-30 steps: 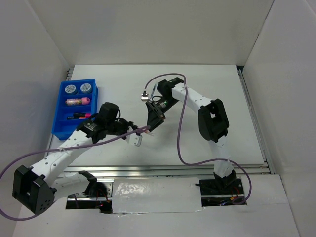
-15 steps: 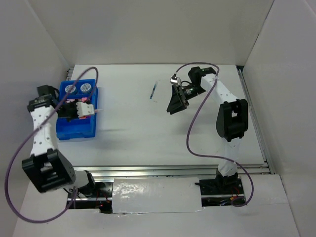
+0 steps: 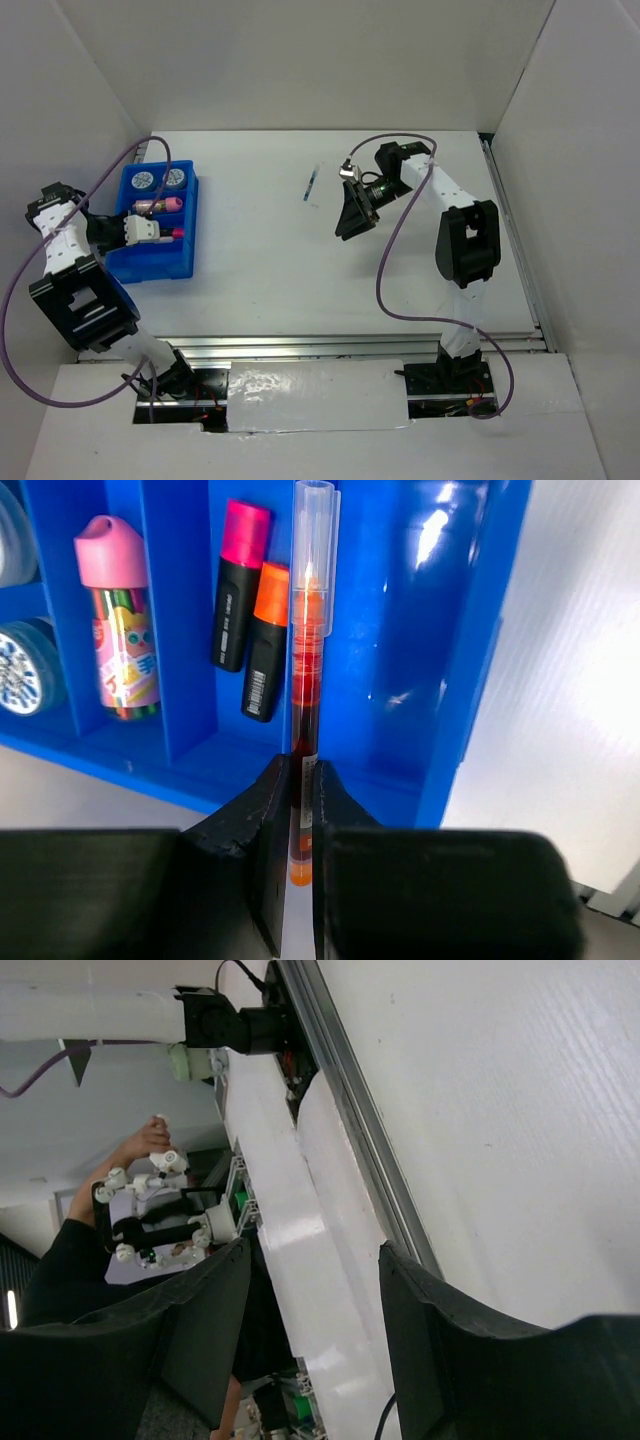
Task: Sort the stationery into containers
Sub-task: Place the pen in the storage box.
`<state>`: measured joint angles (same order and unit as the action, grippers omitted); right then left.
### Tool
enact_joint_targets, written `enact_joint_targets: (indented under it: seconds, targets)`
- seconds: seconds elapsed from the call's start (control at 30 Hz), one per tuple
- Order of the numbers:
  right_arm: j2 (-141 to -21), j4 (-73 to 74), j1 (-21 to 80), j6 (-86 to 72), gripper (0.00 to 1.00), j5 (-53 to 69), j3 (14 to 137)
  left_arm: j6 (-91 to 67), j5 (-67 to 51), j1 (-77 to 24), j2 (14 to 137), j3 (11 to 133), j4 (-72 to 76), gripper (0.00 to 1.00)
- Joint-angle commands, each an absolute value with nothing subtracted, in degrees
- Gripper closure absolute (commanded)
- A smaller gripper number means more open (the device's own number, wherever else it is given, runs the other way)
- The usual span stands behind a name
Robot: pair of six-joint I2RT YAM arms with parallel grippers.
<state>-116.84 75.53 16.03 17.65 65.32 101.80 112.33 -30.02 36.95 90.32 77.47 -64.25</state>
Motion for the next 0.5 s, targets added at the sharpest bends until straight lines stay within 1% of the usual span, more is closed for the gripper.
enact_joint_targets:
  seconds: [0.0, 0.2, 0.33, 0.4, 0.47]
  targets:
    - [-114.4, 75.2, 16.4, 18.8, 0.39, 64.8, 101.1, 124.2, -28.8, 36.7, 92.5, 76.9, -61.9, 1.00]
    - [-115.0, 75.4, 16.3, 18.5, 0.39, 63.5, 102.0, 121.4, -27.2, 35.1, 93.6, 74.1, -57.6, 0.91]
    - [-115.0, 73.9, 16.4, 17.0, 0.39, 62.9, 101.8, 121.2, -27.7, 33.7, 93.0, 72.2, -56.2, 0.78]
    - [-115.3, 73.8, 16.4, 16.7, 0.39, 62.5, 102.0, 121.2, -27.2, 33.1, 93.3, 72.1, -56.4, 0.75]
    - [-115.5, 73.2, 16.5, 15.9, 0.39, 61.7, 102.1, 120.7, -26.5, 32.5, 93.5, 72.0, -56.3, 0.65]
